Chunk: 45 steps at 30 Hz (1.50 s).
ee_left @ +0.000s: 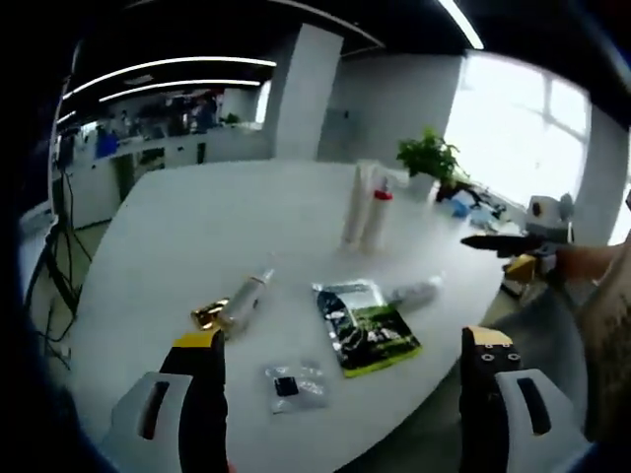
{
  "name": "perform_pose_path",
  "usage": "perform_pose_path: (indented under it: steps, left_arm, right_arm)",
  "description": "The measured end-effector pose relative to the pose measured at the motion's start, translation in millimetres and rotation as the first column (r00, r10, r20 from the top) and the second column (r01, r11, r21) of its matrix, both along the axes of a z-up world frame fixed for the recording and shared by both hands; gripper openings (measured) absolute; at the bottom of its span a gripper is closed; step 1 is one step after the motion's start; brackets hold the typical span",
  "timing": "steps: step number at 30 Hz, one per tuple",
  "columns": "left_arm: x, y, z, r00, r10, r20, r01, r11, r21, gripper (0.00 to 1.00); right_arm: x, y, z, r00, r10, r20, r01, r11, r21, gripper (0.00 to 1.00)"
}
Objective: Arrange the skincare products in the storage area until every visible bottle or jar stands upright without overlapping.
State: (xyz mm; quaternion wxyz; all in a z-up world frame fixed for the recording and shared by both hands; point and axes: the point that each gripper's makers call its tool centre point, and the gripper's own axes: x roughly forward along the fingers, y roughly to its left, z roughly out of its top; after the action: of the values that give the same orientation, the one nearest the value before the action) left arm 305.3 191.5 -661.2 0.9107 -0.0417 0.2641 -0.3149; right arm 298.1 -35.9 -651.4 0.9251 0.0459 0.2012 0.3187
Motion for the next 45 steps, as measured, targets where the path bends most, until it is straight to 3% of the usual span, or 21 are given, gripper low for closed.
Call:
perform_pose_path:
  steps: [7,15,28,38,45]
  left_arm:
    - [-6.5,6.9,5.4,1.0,0.024,0.015,-0.024,1.0,0.011,0.97]
    - [-11.9,7.9,1.5,0.999,0.027,0.016,-0.028,0.999,0.029,0.97]
    - [-14.3,0.0,-0.2,1.0,0.001,0.011,-0.001,0.999,0.041,0.97]
    - [-3.8,-33.0,-5.2,0.994,-0.112,0.003,0.111,0.99,0.086,0.97]
    - [9.3,-73.8,-19.3,0.967,-0.253,-0.009,0.252,0.958,0.134,0.97]
  right_arm:
    - [-3.6,4.5,6.0,1.0,-0.005,0.021,0.005,1.0,-0.01,1.0]
    - [-5.5,2.2,18.2,0.998,-0.054,0.038,0.052,0.998,0.046,1.0]
    - [-9.1,9.6,12.6,0.999,-0.023,0.044,0.023,1.0,0.013,0.99]
    - [-9.9,10.8,10.8,0.999,-0.015,0.043,0.015,1.0,0.006,0.99]
    - [-11.2,13.2,9.0,0.999,0.001,0.038,-0.001,1.0,-0.003,0.99]
